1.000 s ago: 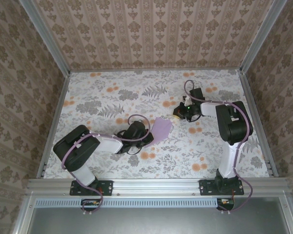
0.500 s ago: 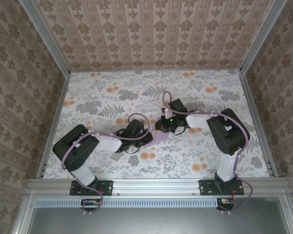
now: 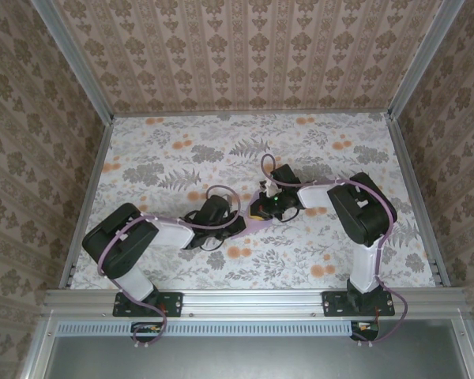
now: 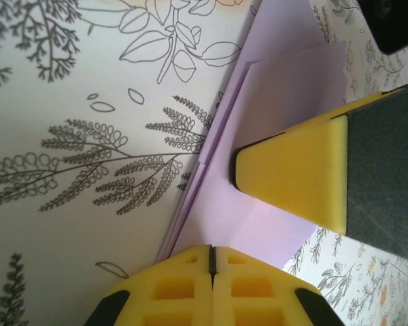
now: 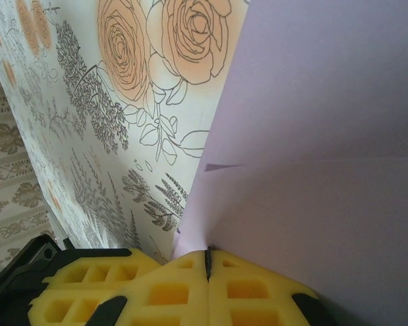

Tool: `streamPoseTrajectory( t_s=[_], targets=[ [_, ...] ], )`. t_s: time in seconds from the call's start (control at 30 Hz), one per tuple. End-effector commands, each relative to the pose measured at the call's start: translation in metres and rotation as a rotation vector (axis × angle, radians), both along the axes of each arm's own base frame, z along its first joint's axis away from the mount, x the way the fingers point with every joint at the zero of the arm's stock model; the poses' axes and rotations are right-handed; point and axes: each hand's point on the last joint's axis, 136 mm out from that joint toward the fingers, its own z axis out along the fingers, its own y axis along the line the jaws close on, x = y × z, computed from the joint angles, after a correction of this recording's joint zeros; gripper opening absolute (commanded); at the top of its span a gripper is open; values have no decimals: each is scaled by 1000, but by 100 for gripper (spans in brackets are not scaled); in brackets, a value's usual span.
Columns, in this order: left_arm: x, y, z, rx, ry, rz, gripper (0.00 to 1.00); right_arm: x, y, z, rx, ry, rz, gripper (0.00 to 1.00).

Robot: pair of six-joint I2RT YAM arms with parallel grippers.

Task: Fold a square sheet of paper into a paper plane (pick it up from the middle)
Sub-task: Fourth fold the wing at the center of the table.

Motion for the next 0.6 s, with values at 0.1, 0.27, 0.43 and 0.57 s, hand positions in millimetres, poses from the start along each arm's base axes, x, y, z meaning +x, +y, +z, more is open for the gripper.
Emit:
streamPoseTrajectory(
  t_s=[0.1,0.27,0.43,0.57],
  targets=[
    [-69,41,-55,182,194,-93,0,-6,-36,-42,-172,99,-72,0],
    [-80,53,-62,212,211,-71,0,-5,-37,-43,-177,102,-73,0],
    [-85,57,-62,212,206,-64,0,-5,-38,-44,-186,105,-72,0],
    [-91,59,-63,230,211,-68,0,-5,-40,-45,-194,106,-73,0]
  ],
)
